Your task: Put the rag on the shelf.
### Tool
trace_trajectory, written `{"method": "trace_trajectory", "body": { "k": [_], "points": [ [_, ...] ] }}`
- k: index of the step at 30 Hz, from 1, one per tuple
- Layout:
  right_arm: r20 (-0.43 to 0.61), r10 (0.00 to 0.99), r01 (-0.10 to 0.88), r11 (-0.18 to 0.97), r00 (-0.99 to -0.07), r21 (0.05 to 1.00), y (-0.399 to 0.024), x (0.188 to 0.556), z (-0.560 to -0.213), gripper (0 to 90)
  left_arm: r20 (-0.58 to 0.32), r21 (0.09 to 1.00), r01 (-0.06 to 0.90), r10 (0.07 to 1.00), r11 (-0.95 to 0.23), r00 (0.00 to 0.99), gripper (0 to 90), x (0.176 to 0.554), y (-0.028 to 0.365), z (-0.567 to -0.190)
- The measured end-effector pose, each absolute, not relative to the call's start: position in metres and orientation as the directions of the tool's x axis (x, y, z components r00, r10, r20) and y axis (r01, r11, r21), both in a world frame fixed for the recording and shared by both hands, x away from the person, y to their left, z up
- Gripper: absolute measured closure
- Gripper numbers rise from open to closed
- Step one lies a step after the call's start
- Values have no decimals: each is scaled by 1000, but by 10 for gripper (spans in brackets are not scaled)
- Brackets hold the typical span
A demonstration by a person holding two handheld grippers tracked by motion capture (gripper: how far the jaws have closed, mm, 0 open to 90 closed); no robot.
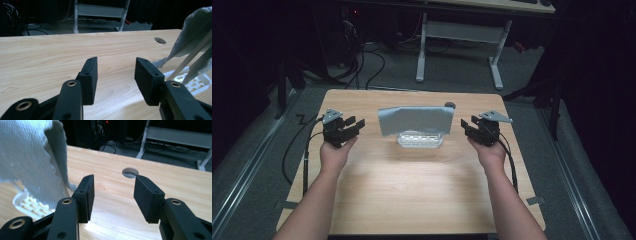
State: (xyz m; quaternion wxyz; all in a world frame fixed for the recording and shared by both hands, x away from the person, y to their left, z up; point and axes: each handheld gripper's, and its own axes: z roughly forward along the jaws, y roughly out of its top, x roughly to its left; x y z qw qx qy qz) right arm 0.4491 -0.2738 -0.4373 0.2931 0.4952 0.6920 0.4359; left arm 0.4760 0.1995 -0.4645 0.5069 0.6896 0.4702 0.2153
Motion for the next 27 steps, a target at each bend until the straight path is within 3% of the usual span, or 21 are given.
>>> {"method": "trace_trajectory", "body": {
  "k": [15, 24, 27],
  "points": [
    [-40, 922, 390, 202, -385, 899, -271, 414, -440, 463, -132, 891, 442, 869, -107, 476, 479, 444, 205, -482],
    [-80, 907, 385, 253, -413, 888, -265, 369, -452, 429, -104, 870, 455, 833, -188, 543, 451, 394, 202, -492],
    [-80, 904, 392, 260, -419, 883, -266, 349, -461, 421, -143, 854, 487, 819, -182, 556, 443, 368, 201, -501]
  ]
}}
